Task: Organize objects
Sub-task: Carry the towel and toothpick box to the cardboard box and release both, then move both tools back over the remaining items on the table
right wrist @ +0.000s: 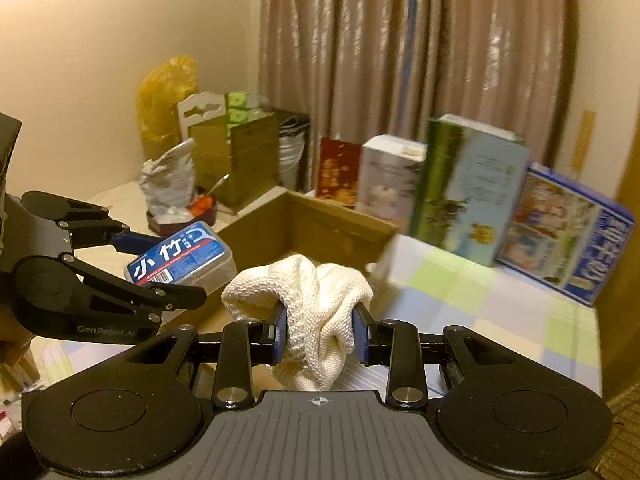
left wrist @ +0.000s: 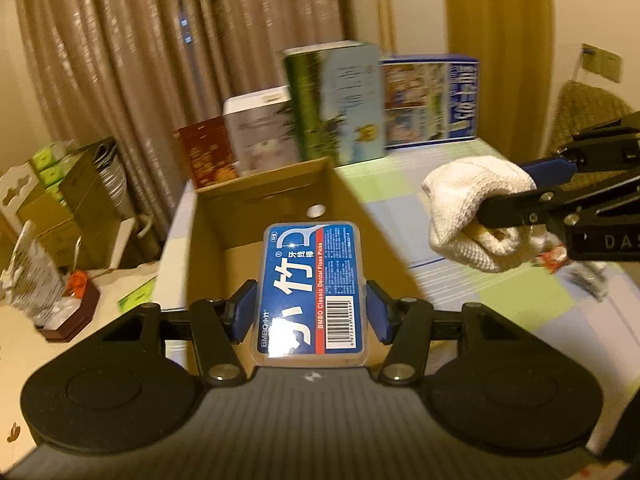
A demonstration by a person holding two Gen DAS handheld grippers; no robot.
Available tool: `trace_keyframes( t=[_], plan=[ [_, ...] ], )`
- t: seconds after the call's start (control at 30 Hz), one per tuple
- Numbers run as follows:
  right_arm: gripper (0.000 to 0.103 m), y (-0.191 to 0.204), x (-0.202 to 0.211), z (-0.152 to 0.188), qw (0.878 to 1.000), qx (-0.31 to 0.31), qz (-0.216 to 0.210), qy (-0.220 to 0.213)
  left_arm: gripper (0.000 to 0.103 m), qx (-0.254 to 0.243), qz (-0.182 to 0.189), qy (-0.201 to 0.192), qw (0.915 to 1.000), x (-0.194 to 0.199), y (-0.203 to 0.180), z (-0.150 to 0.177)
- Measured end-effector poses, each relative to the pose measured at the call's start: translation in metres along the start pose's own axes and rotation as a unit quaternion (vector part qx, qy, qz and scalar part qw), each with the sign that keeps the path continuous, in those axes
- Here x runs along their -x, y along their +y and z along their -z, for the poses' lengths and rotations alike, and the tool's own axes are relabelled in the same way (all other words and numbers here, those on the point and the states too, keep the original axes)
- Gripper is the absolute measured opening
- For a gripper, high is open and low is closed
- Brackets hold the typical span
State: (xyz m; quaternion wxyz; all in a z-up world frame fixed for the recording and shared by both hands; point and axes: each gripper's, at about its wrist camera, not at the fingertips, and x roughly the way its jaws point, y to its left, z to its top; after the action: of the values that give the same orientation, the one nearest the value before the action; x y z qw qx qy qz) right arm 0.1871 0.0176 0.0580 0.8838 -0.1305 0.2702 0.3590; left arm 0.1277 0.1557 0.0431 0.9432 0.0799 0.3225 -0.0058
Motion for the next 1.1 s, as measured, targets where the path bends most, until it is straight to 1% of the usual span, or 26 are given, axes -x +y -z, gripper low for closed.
trace_keyframes(
  t=[0.17, 0.37, 0.4, 0.43, 0.47, 0.5, 0.53, 0.57, 0.67, 0.8, 0.97, 1.1],
  plan=[
    [0.031, 0.014, -0.043, -0.006, 1.000, -0.001, -0.015, 0.015, 0.052, 0.013, -0.010, 0.013, 0.9998, -0.023, 0.034, 0.005],
    [0.034, 0.009, -0.075, -0.003, 0.999, -0.013, 0.000, 0.029, 0.052, 0.023, -0.004, 0.022, 0.9995, -0.048, 0.045, 0.014],
    [0.039, 0.008, -0.080, -0.003, 0.999, -0.015, -0.001, 0.028, 0.052, 0.024, -0.003, 0.023, 0.9994, -0.052, 0.044, 0.014],
    [0.054, 0.006, -0.083, -0.002, 1.000, -0.018, -0.002, 0.023, 0.052, 0.025, -0.001, 0.023, 0.9994, -0.056, 0.045, 0.015],
    [0.062, 0.004, -0.083, 0.000, 1.000, -0.020, -0.003, 0.018, 0.052, 0.027, 0.001, 0.021, 0.9994, -0.058, 0.045, 0.016],
    [0.072, 0.003, -0.084, 0.001, 1.000, -0.024, -0.003, 0.012, 0.058, 0.029, 0.002, 0.019, 0.9994, -0.062, 0.046, 0.017],
    [0.072, 0.000, -0.084, 0.001, 1.000, -0.030, -0.004, 0.006, 0.066, 0.032, -0.003, 0.018, 0.9993, -0.066, 0.047, 0.017],
    [0.072, -0.001, -0.080, 0.001, 0.999, -0.034, -0.005, 0.000, 0.073, 0.033, -0.008, 0.018, 0.9993, -0.069, 0.048, 0.017],
    [0.073, -0.006, -0.068, -0.001, 0.999, -0.040, -0.002, -0.015, 0.073, 0.042, -0.008, 0.011, 0.9990, -0.067, 0.053, 0.018],
    [0.073, -0.011, -0.047, -0.003, 0.998, -0.049, 0.008, -0.026, 0.073, 0.051, -0.013, 0.009, 0.9986, -0.058, 0.055, 0.019],
    [0.074, -0.012, -0.006, 0.004, 0.997, -0.064, 0.021, -0.038, 0.073, 0.060, -0.018, 0.000, 0.9981, -0.030, 0.052, 0.021],
    [0.079, -0.014, 0.032, 0.019, 0.994, -0.086, 0.044, -0.044, 0.073, 0.064, -0.016, -0.005, 0.9978, -0.003, 0.043, 0.024]
  ],
)
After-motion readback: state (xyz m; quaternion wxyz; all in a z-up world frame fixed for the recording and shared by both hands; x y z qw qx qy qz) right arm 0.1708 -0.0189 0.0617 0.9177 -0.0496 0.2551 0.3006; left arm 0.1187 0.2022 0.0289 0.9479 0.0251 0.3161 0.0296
